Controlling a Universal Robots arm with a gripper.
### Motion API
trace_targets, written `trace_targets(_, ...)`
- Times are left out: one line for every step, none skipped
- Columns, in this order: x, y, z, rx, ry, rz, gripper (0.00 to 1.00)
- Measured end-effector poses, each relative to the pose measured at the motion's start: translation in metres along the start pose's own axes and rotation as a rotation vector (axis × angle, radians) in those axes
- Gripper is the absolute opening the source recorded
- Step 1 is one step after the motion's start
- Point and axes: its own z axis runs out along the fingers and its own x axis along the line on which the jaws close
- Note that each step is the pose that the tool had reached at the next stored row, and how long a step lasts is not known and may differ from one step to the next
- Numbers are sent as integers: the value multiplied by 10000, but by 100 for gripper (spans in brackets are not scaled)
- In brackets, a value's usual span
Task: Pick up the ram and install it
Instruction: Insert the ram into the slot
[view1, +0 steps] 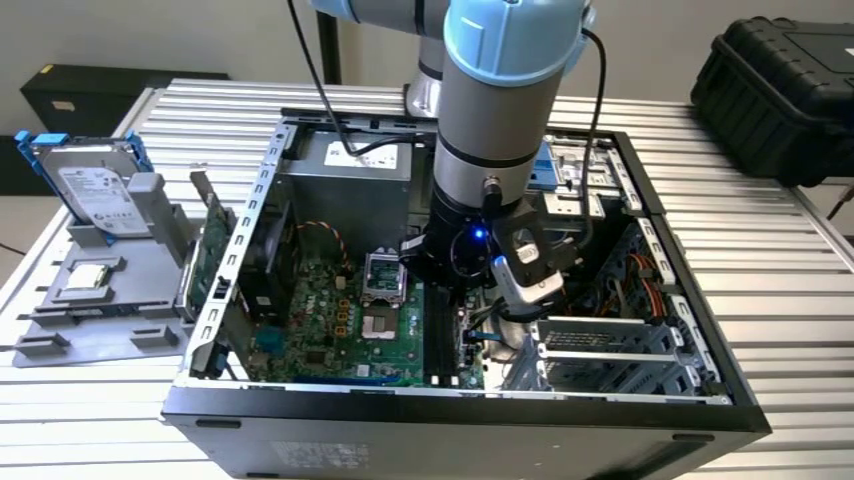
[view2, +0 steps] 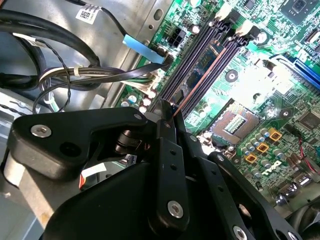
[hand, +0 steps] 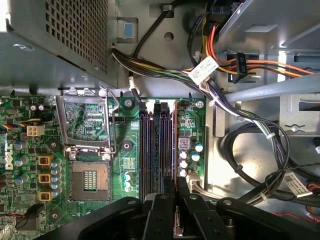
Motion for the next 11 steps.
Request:
trace_targets(0,0,0,0,0,0,0)
trace_targets(0,0,0,0,0,0,0)
trace_targets(0,0,0,0,1,0,0)
trace_targets(0,0,0,1,1,0,0)
trace_targets(0,0,0,0,1,0,0)
trace_targets(0,0,0,0,1,0,0)
trace_targets(0,0,2,2,2,0,0)
trace_targets(0,1,13,-5,0,0,0)
trace_targets(0,0,27,-3,0,-1,0)
trace_targets(1,-1,34,0,1,-1,0)
trace_targets(0,-9,36,2,3,-1,0)
